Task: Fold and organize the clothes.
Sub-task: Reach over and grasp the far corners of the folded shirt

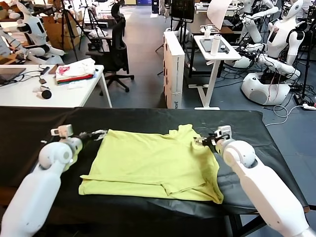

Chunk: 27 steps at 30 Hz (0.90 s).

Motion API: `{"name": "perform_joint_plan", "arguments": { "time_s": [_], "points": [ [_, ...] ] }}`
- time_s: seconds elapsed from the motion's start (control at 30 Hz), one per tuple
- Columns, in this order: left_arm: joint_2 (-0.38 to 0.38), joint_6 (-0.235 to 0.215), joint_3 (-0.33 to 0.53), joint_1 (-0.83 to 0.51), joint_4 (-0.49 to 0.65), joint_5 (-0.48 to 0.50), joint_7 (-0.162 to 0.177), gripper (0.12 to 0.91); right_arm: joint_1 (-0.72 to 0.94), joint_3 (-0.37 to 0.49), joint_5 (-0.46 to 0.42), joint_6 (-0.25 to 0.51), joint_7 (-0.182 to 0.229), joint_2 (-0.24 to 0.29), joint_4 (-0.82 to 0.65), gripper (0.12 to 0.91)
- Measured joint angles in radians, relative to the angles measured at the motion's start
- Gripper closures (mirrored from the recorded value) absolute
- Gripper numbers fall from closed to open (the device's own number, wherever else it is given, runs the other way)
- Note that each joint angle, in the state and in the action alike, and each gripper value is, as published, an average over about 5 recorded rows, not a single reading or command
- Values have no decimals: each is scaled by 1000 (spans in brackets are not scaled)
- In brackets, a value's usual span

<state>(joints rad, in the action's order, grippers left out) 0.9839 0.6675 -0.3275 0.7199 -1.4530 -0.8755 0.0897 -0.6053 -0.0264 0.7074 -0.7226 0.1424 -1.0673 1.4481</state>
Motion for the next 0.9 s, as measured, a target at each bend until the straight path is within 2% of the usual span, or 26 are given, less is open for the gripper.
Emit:
{"name": "perform_joint_plan", "arguments": {
  "time_s": [0.33, 0.43, 0.53, 0.67, 0.73, 0.8, 0.9],
  "points": [
    [41, -23, 58, -67, 113, 54, -6, 123, -13, -10, -7, 58, -3, -2, 2, 119],
    [45, -27, 62, -66, 125, 62, -8, 123, -23, -20, -5, 97, -5, -1, 13, 166],
    [47, -29, 63, -61, 127, 67, -9, 123, -36, -30, -1, 130, -8, 5, 30, 277],
    [48, -30, 64, -56, 128, 72, -13, 130, -68, -47, 4, 153, -9, 21, 73, 496],
    [48, -31, 65, -54, 128, 79, -20, 163, -91, -61, 8, 157, -10, 33, 102, 606],
    [48, -32, 66, -53, 129, 88, -27, 229, -119, -80, 18, 159, -13, 48, 139, 736],
    [49, -37, 68, -48, 128, 98, -35, 369, -168, -112, 31, 160, -16, 72, 198, 863]
  ]
}}
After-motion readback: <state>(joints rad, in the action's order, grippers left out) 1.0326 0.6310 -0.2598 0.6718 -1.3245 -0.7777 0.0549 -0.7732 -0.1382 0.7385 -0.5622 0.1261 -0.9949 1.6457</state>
